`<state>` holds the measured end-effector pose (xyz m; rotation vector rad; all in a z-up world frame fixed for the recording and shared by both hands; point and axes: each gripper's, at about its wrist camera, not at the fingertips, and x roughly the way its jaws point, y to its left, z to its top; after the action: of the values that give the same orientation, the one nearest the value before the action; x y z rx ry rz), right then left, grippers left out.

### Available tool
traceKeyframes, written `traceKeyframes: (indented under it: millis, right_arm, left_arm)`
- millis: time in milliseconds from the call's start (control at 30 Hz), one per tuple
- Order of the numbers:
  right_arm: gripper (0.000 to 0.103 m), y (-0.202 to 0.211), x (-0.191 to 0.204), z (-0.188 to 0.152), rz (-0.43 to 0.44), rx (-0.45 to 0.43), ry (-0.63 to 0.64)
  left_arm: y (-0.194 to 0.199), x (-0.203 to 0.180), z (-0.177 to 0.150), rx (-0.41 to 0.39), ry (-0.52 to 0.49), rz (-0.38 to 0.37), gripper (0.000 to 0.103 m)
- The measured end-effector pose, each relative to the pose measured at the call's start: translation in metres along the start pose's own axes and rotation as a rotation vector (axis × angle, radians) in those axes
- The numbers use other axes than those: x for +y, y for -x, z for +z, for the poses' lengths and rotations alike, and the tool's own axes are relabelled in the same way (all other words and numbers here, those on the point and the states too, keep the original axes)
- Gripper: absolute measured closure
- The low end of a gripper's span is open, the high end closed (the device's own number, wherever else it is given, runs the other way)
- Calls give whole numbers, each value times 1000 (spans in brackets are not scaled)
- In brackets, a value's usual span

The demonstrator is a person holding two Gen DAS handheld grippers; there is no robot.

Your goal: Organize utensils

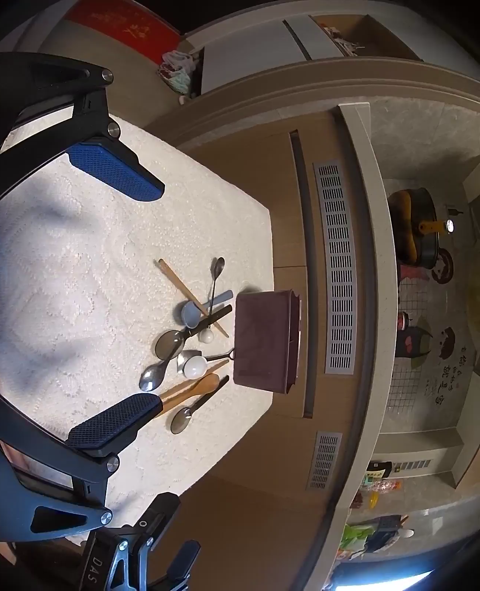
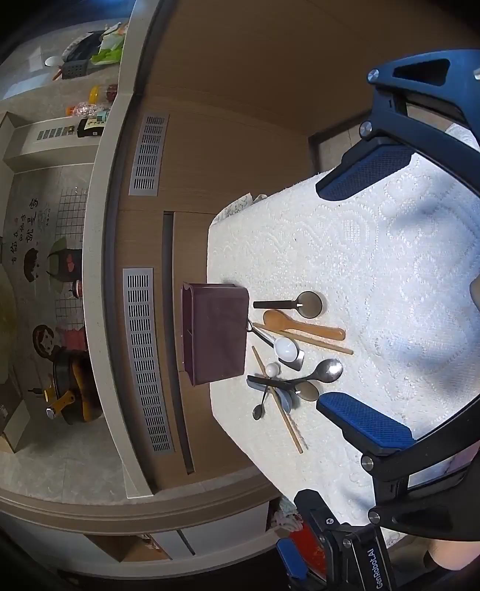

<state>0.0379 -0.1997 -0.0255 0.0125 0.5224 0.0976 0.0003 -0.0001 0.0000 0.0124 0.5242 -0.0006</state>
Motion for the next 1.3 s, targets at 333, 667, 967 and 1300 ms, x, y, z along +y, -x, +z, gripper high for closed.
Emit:
traceKeyframes:
  millis: [333,667,967,1300]
  right_arm:
    - [0,0,1,-1,-7,5,-5]
    - [0,1,0,0,-10,7,-7]
    - [0,2,-1,1,-10,5,-6]
    - [0,2,-1,2,-11,5,-6]
  left_arm:
    - [0,-2,0,-2,6,3,0]
    - [0,0,0,1,10,-7,0]
    - [-1,2,0,3,13,-7,0]
    - [-1,-5,2,7,13,-6,0]
